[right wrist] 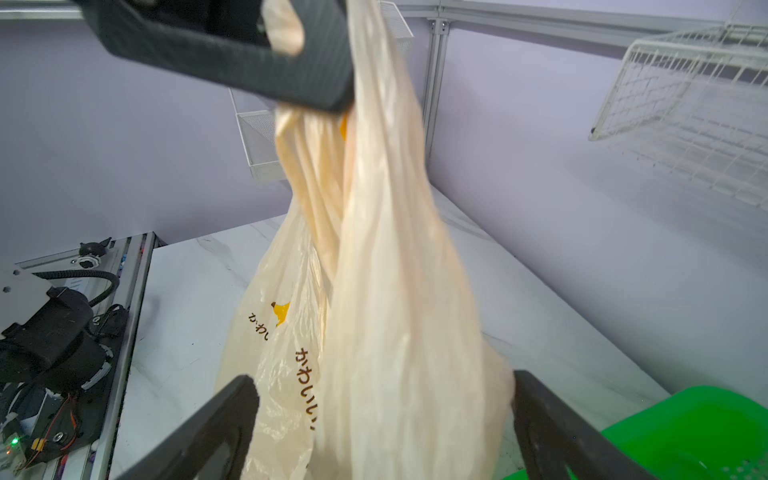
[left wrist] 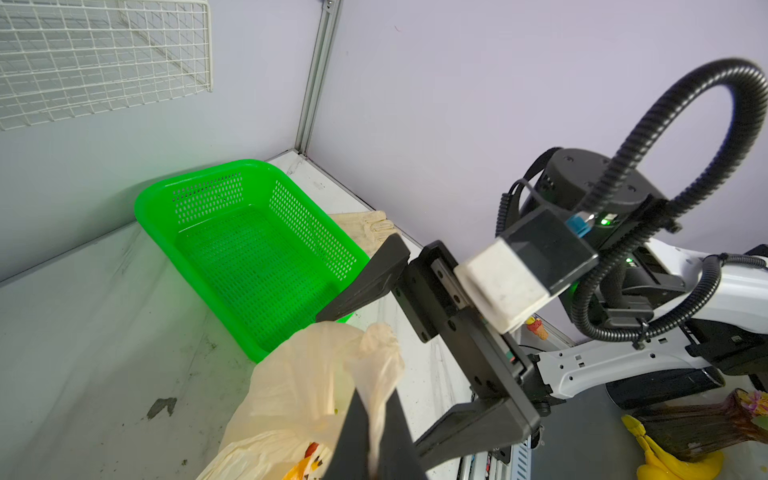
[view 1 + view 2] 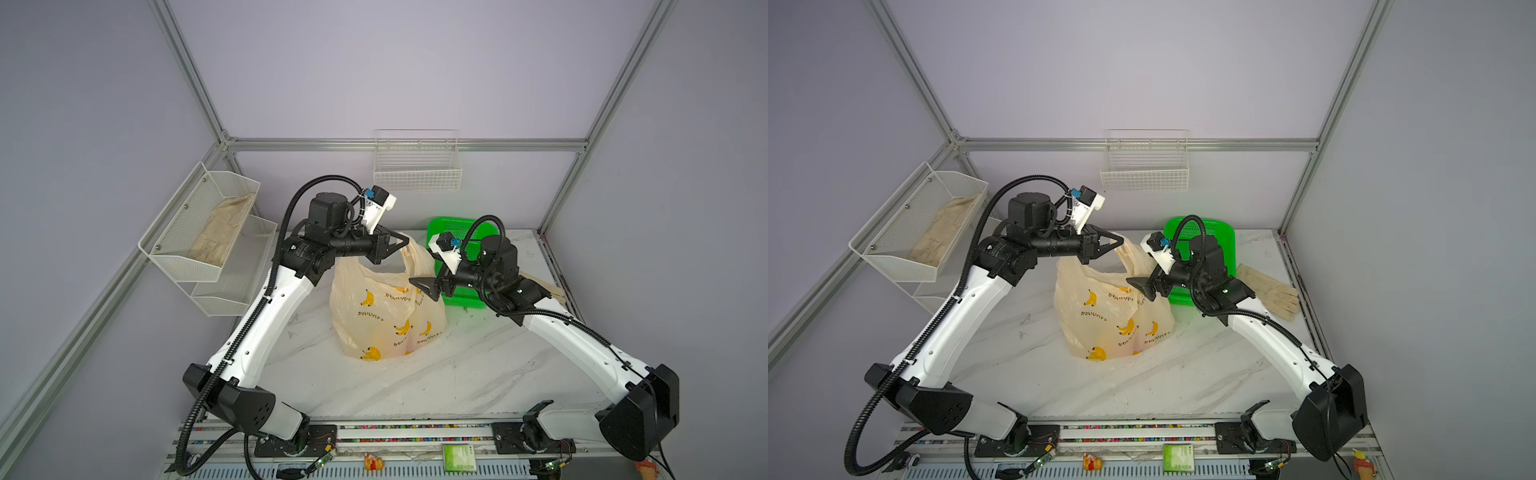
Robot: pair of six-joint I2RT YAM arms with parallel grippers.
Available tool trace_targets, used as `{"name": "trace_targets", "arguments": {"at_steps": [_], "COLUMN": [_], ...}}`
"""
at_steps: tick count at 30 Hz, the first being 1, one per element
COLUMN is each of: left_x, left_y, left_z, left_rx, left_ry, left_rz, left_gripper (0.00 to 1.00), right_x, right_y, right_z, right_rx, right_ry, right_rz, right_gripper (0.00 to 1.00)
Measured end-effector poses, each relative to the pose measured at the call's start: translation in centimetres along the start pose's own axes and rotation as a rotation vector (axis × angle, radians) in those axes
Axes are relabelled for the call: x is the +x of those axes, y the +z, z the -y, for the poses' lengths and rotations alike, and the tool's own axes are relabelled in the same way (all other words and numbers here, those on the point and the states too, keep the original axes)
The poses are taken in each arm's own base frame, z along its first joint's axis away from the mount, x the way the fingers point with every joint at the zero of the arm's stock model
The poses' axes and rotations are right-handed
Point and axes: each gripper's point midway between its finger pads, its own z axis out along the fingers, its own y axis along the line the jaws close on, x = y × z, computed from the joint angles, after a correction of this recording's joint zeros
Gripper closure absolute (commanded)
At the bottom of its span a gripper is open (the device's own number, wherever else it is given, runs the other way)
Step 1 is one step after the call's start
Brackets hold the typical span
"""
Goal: Place the fake fruits into the plastic bag and tie a complex knot
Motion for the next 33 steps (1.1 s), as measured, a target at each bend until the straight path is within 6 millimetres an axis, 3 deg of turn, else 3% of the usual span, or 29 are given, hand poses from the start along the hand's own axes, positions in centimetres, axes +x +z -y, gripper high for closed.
{"name": "trace_targets", "arguments": {"at_steps": [4, 7, 11, 13, 18, 23, 29, 33], "left_x": [0.0, 0.1, 0.2, 0.3, 0.1, 0.0, -0.1, -0.9], "left_y": [0.0, 0.0, 0.4, 0.7, 1.6, 2.4, 3.0, 2.9], "left_z": [0.0, 0.0, -0.2, -0.5, -1.2, -1.9, -2.7, -3.3], "left_rx": [0.003, 0.009, 0.017, 0.018, 0.021, 0.023, 0.005, -0.017], "left_ry": [-0.001, 0.001, -0.005, -0.009, -0.023, -0.057, -0.093, -0.120], "left_rz": [-0.001, -0.002, -0.012, -0.016, -0.022, -0.025, -0.016, 0.014], "left_gripper": [1.00, 1.00, 1.00, 1.00, 1.00, 1.00, 1.00, 1.00], "right_x": [-2.1, -2.6, -0.5, 1.0, 3.0, 3.6, 3.5, 2.6], "right_y": [-0.8, 0.5, 3.1, 3.8, 4.2, 4.3, 4.3, 4.4], "right_z": [1.1, 1.7, 1.1, 0.5, -2.0, -3.3, -3.5, -2.3], "right_rx": [-0.057, -0.145, -0.297, -0.363, -0.486, -0.543, -0.525, -0.427], "right_ry": [-0.049, -0.067, -0.020, 0.020, 0.104, 0.137, 0.154, 0.171], "right_rz": [0.039, 0.039, 0.009, -0.008, 0.018, 0.051, 0.093, 0.114], "right_gripper": [0.08, 0.19, 0.43, 0.50, 0.57, 0.61, 0.66, 0.63]}}
